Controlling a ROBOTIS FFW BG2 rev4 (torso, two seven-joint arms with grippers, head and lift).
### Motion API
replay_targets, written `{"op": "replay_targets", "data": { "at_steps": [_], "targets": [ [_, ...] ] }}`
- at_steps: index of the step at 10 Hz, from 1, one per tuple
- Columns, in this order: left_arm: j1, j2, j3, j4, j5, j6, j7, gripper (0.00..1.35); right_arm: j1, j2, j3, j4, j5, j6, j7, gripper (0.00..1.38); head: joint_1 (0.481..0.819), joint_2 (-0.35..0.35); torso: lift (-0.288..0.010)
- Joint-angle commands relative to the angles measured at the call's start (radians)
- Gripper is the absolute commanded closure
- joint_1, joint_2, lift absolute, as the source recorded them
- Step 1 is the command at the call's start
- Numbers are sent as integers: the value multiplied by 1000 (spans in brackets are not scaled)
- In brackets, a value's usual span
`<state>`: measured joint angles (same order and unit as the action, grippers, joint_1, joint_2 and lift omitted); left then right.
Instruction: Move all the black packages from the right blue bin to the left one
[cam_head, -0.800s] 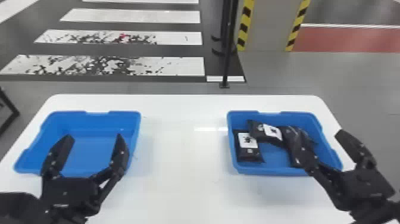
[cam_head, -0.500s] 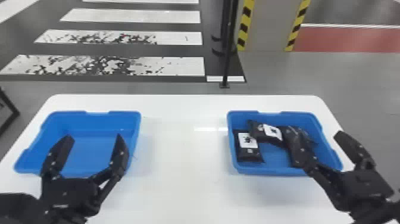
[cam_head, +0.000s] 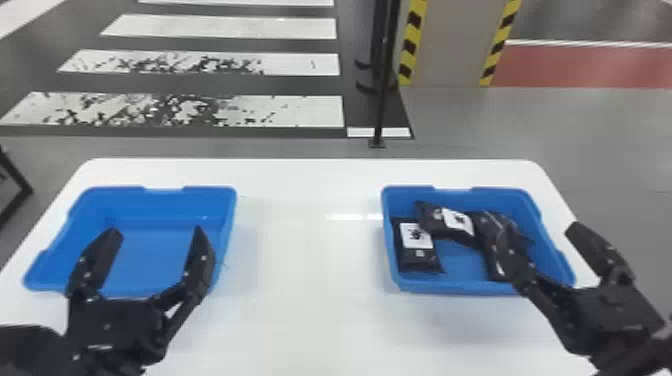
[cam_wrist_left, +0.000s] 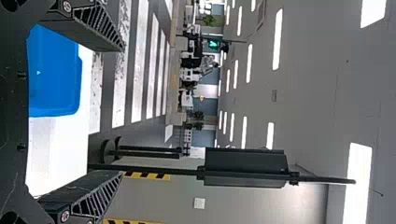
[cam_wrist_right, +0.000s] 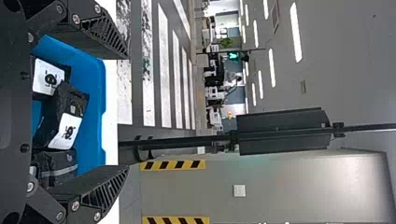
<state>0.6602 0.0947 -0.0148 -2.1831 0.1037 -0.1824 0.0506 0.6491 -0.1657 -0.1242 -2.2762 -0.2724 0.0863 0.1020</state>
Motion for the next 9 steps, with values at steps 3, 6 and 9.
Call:
{"op": "replay_targets", "data": {
  "at_steps": [3,6,9],
  "targets": [
    [-7,0,-5,0,-2,1,0,94,-171,-9,11,-10,-5,397,-4,191,695,-30,-140],
    [-7,-4,3,2,4,8,0,94,-315,-35,58,24,-41,662,4,190,695,-6,-140],
    [-12,-4,1,2,4,8,-2,94,-482,-44,86,174,-67,854,27,197,695,32,-140]
  ]
}}
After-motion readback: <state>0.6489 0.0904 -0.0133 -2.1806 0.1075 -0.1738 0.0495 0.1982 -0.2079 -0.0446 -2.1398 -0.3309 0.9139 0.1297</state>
